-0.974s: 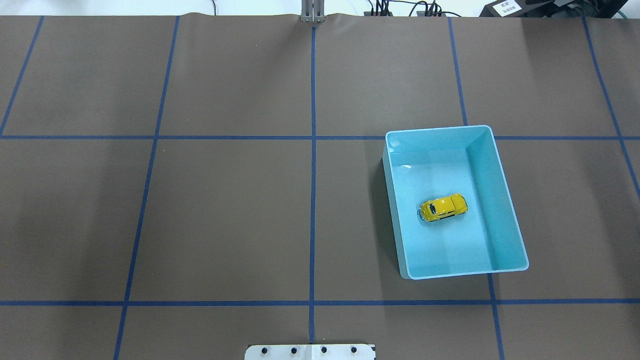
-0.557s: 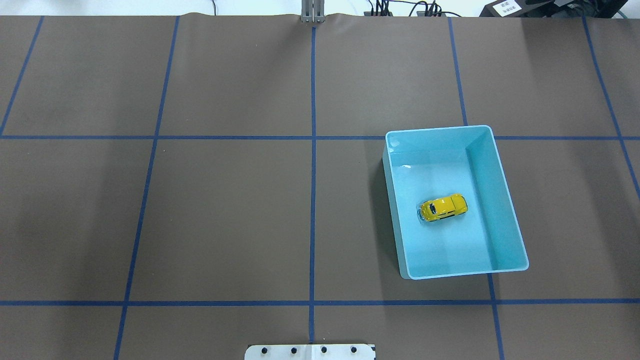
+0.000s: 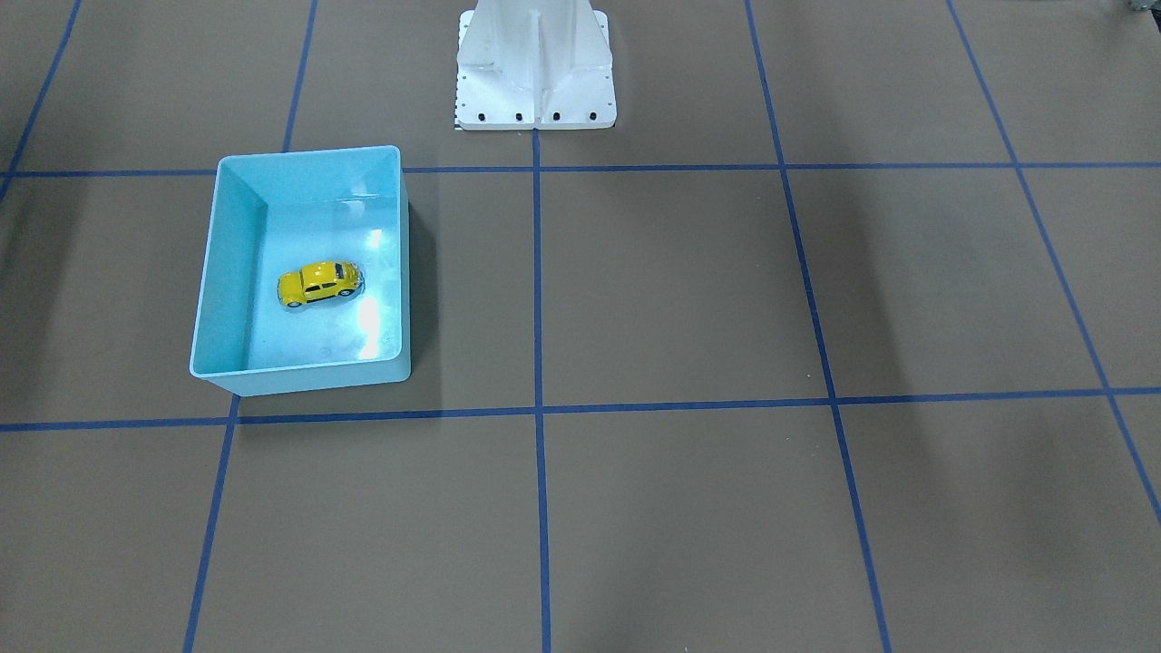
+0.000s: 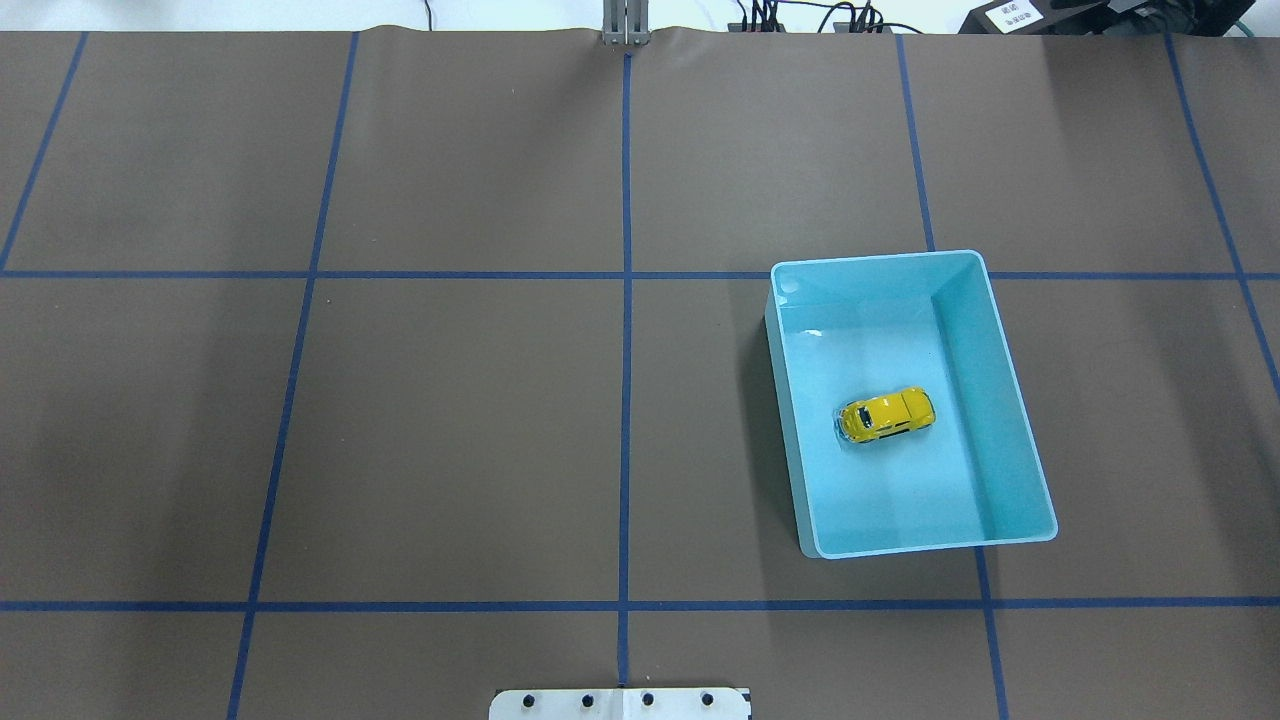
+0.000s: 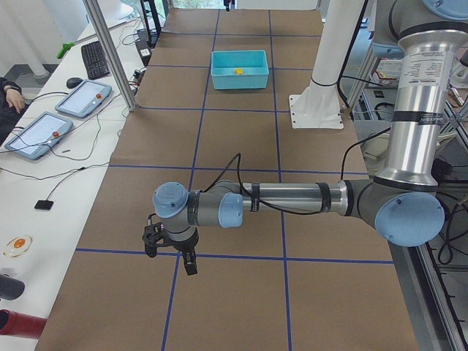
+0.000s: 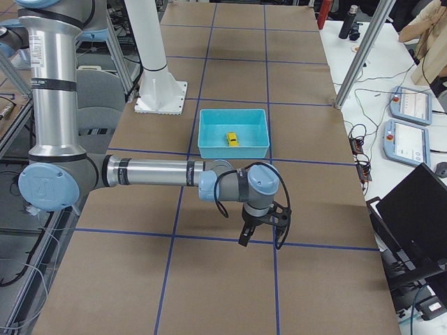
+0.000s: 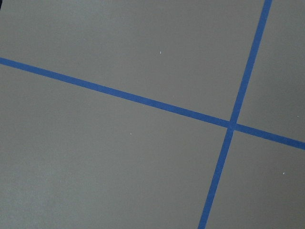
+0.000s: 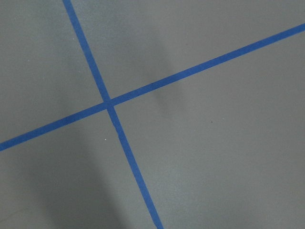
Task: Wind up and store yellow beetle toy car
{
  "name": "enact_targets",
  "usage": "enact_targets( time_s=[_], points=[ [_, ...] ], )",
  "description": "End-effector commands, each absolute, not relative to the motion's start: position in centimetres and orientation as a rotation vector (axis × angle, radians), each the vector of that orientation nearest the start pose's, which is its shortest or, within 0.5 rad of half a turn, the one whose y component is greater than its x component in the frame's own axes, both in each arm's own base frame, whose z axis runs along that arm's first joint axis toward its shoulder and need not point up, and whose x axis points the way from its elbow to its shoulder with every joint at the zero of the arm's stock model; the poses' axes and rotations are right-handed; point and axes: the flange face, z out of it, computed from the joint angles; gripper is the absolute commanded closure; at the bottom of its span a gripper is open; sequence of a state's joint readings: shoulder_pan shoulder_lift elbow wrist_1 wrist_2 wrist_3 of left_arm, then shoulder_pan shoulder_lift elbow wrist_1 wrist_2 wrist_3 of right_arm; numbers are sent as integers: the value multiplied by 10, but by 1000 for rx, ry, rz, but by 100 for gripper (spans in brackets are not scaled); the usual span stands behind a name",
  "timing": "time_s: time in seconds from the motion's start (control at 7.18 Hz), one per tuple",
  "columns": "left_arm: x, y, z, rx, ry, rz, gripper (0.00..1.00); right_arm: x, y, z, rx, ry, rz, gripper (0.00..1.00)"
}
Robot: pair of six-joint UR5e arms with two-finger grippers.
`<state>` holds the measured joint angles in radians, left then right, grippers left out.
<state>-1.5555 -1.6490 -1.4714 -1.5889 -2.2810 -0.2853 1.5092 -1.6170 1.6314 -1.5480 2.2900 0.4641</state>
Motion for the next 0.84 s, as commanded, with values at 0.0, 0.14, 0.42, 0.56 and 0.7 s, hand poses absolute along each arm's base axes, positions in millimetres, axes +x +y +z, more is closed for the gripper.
enact_targets(
  time_s=[0.0,0.14,0.42,0.56,0.7],
  points=[
    [-60,-525,661,-92,706,-253,0,46,-430,651,-144,-729,360,0],
    [-60,-521,648,-65,710,-243,0,48,-385,655,-145,-725,308,0],
    [-60,-516,646,-61,711,-242,0,50,-371,662,-99,-718,151,0],
    [-60,-516,647,-61,711,-241,0,50,-369,664,-85,-716,115,0],
    [-60,-517,646,-59,711,-243,0,52,-368,670,-54,-702,45,0]
  ],
)
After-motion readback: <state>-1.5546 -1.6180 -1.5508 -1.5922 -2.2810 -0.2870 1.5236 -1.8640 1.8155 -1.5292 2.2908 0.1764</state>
